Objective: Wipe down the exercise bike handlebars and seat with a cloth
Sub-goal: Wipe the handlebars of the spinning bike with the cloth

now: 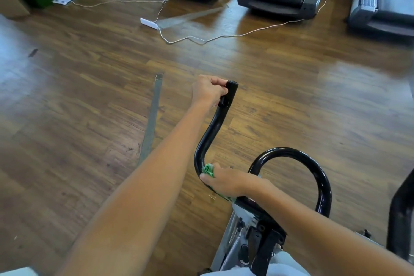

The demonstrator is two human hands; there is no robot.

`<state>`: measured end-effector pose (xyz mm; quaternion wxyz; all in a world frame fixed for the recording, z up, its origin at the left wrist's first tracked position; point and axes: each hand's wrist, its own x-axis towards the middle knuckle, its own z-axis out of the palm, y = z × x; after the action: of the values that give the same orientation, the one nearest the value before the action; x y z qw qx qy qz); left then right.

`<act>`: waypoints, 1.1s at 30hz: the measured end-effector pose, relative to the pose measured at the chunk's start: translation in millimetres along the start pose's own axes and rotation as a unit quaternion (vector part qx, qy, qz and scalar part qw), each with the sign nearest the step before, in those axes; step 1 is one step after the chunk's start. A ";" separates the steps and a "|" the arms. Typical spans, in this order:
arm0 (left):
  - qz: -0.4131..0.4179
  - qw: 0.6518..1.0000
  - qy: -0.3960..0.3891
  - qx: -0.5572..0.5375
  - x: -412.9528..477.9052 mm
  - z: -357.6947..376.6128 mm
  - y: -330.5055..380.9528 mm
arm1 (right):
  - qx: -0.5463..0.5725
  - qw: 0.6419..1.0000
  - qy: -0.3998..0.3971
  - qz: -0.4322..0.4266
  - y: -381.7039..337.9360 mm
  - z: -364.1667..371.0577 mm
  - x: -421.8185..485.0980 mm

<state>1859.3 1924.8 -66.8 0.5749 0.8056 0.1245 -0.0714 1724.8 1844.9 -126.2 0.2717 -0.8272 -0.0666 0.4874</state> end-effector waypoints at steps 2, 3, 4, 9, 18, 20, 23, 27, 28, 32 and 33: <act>0.003 1.000 -0.003 0.001 0.8 -0.8 -1.6 | -0.022 0.999 -0.016 -0.020 8.4 -13.5 -2.4; 0.009 1.000 -0.003 0.005 1.4 -0.9 -3.1 | 0.009 0.999 0.005 -0.045 11.3 -22.9 -0.6; 0.017 1.000 0.001 0.010 3.4 0.1 -4.6 | 0.065 0.994 0.053 -0.065 15.8 -35.5 1.8; 0.038 0.998 0.039 0.020 9.1 8.0 -9.2 | 0.580 0.748 0.283 -0.154 44.4 -96.7 22.4; 0.101 0.985 0.110 0.083 2.2 13.3 -12.9 | 0.741 0.569 0.234 -0.268 -9.6 -116.0 73.1; 0.097 0.986 0.104 0.088 4.3 11.0 -11.3 | 0.742 0.605 0.199 -0.210 -6.9 -103.2 81.6; 0.092 0.987 0.090 0.100 5.5 9.1 -8.9 | 0.759 0.589 0.187 -0.205 -4.9 -119.2 76.1; 0.070 0.982 0.095 0.146 6.3 7.5 -3.7 | 0.777 0.572 0.191 -0.180 -12.8 -115.1 74.9; 0.064 0.982 0.092 0.154 6.0 6.1 -1.8 | 0.777 0.590 0.165 -0.144 -12.0 -101.2 78.6; 0.051 0.982 0.081 0.160 5.3 2.7 0.4 | 0.751 0.660 0.003 -0.018 -9.9 -54.9 75.5; 0.048 0.982 0.079 0.165 4.3 2.4 0.6 | 0.742 0.670 -0.021 0.003 -11.2 -48.3 73.0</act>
<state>1863.7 1922.9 -68.2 0.4256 0.8973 0.1172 0.0006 1805.0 1863.2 -158.3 0.7929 -0.3422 0.3140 0.3944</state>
